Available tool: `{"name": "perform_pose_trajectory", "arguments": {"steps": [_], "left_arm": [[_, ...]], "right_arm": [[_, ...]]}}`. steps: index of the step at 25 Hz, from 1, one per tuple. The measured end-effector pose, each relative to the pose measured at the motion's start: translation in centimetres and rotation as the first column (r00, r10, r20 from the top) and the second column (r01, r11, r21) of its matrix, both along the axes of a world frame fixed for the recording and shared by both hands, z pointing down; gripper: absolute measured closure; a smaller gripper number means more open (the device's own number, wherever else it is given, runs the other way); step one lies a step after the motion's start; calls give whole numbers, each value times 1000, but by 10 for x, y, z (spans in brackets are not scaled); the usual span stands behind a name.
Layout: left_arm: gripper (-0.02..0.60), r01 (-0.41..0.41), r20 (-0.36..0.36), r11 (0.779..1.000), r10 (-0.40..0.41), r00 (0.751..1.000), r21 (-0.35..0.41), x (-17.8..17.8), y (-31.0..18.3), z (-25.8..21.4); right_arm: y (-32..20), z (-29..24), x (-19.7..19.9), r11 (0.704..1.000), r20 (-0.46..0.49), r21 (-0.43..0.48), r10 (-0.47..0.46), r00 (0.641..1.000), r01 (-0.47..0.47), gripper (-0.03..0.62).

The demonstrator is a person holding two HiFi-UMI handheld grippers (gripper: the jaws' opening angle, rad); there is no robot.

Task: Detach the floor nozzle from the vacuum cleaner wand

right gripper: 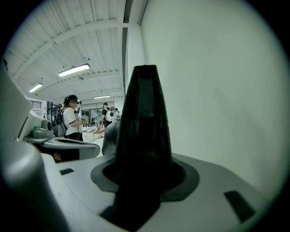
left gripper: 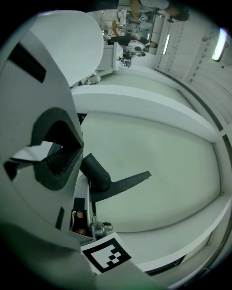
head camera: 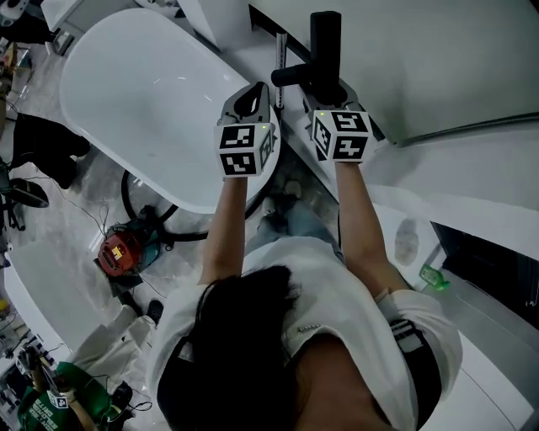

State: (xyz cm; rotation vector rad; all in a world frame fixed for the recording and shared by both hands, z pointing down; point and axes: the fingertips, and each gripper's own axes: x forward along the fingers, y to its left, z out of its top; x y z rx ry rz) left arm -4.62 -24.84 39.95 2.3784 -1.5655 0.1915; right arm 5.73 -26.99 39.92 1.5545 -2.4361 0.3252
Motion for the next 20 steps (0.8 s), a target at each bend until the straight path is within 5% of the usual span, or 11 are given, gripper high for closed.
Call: {"name": "perform_pose_trajectory", "arguments": {"steps": [10, 20], "left_arm": [[578, 6, -41, 1000, -6, 999, 1, -11, 31, -11], [578, -16, -7, 1000, 16, 1000, -8, -7, 43, -2]], "right_arm": [[34, -2, -18, 1000, -37, 17, 22, 999, -21, 388], [47, 4, -20, 999, -73, 22, 44, 996, -43, 388]]}}
